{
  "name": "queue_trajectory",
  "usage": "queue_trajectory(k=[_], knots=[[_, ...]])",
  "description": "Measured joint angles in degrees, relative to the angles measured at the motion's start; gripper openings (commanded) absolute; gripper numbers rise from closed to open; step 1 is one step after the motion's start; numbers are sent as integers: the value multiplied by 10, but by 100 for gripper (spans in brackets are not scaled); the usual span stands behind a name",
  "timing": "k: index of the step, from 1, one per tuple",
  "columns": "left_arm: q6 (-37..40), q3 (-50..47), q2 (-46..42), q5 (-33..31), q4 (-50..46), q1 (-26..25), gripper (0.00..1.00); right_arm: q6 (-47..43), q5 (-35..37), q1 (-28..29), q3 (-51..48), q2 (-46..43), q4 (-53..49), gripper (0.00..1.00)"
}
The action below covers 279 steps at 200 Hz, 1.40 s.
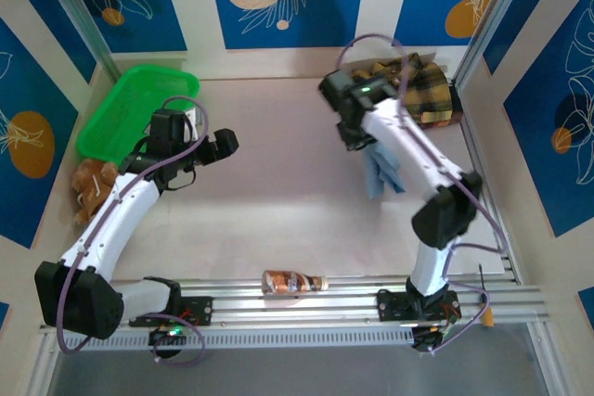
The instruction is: Fold and stack the long sleeve shirts
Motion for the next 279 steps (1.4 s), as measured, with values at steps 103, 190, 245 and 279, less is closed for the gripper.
queue_trajectory(k=[103,190,245,279], knots=[[2,-42,-74,-6,-42,6,100,46,-194,158,95,282,19,32],[-42,-95,-92,6,-40,7,100,146,-505,133,58,221,116,80],[-112,-168,-85,28,-5,-14,98,196,-590,77,-56,-5,148,76],[-158,-171,18,43,59,-101,71,168,-517,-55,-157,-65,146,29]])
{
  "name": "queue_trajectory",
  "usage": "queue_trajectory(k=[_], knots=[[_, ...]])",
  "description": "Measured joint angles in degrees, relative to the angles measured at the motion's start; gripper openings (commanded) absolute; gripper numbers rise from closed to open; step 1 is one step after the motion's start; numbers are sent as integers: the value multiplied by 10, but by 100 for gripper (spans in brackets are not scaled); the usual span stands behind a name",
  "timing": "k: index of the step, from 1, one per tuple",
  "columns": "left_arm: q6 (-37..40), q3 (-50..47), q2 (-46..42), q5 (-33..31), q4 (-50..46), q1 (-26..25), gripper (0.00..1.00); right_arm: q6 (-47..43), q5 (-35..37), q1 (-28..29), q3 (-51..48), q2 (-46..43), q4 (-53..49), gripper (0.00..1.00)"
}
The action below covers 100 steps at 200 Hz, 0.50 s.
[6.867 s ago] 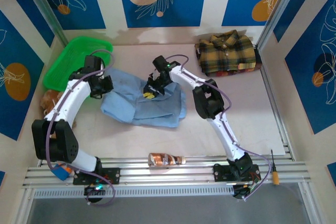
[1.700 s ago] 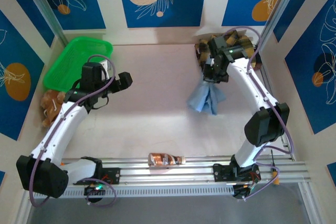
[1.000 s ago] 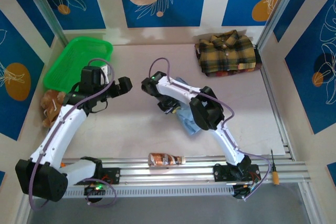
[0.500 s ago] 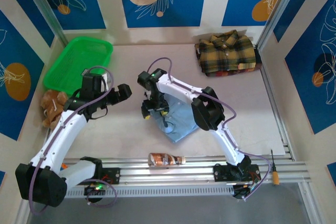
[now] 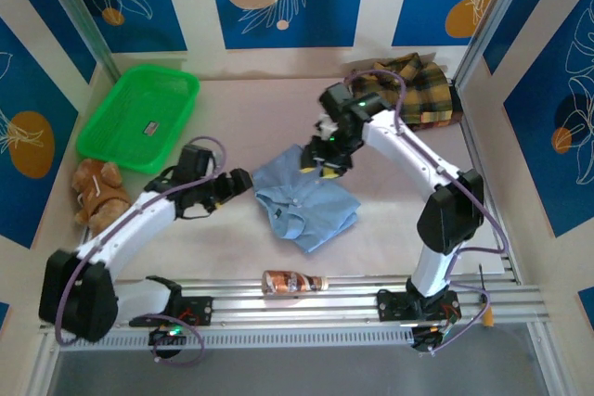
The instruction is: Fold and stack the long sleeve shirts
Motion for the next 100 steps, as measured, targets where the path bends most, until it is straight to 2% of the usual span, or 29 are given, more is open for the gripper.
queue_trajectory(k=[18,43,78,100], knots=[[-21,9,74,4,30,-48,54,-23,32,-68,-77,7,28,20],[-40,47,168,3,52,-85,42,-41,39,-113,-163,24,70,17],[-45,122,253,-11,55,-88,35,-48,23,-117,-237,30,128,14],[-21,194,308,-22,43,-88,33,-43,5,-115,-279,29,158,13]])
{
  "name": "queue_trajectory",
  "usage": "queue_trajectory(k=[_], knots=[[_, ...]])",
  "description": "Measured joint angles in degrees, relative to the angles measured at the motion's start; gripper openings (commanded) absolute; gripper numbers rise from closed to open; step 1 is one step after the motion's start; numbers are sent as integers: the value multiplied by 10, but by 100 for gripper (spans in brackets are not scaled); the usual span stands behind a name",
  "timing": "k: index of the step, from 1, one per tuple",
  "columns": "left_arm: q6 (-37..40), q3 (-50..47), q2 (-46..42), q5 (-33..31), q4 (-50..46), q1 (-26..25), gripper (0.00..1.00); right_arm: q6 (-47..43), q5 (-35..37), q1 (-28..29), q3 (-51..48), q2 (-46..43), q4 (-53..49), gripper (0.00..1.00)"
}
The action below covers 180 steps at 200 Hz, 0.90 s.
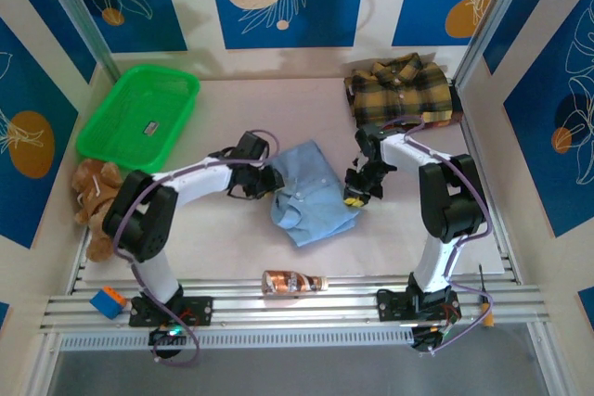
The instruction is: Fold and stack the long sleeve shirts
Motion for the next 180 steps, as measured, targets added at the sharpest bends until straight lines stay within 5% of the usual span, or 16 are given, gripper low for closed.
queue_trajectory(k=[62,102,127,180], knots=[[134,260,190,8,-52,11,34,93,-82,91,-64,-6,78,13],[210,425,293,73,-69,19,37,214,-146,162,-46,29,181,18],[228,457,320,127,-47,21,51,287,-170,186,-10,64,242,25],[165,460,314,198,12,51,88,309,-190,187,57,44,212,66]])
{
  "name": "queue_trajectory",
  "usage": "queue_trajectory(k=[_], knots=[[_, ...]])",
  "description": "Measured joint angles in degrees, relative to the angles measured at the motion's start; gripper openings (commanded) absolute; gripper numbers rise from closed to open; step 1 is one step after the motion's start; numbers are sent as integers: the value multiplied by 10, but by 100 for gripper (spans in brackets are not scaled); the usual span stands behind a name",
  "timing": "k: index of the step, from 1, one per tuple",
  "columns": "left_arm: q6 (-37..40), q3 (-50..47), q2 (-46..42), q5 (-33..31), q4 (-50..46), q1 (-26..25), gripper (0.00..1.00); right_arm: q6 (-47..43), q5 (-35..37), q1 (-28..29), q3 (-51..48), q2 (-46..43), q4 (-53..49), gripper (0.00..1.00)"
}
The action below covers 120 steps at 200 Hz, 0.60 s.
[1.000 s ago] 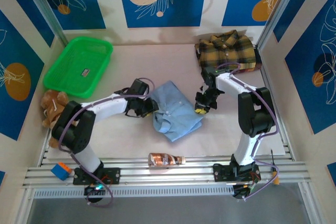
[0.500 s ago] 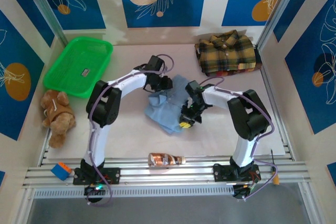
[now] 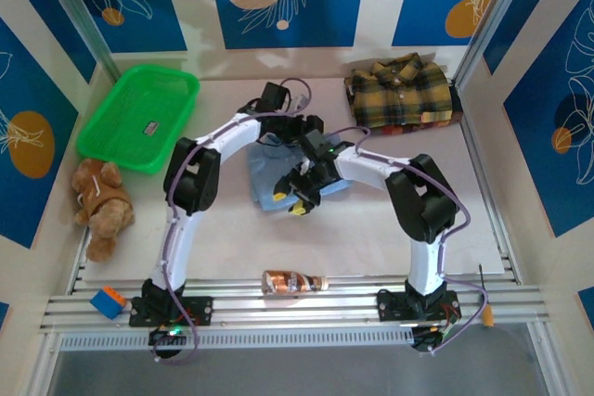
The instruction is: Fold and stack the long sleeve shirts
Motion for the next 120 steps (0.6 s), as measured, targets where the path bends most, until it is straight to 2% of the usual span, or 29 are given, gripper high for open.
queue_trajectory(k=[14,36,60,90,120], knots=[[-32,0,-17,8,19,27,98,-20,-6,-19,13,-23,-43,69],[-69,0,-63,15,32,78,100,-68,-8,-50,35,-59,-115,78],[-70,-7,-137,9,18,121,100,-144,5,-97,62,-98,-194,81],[-39,-90,-264,-22,-19,123,99,-277,95,-161,146,-97,-271,84],[-26,-240,-361,-45,-26,107,98,-387,176,-204,208,-28,-277,84]])
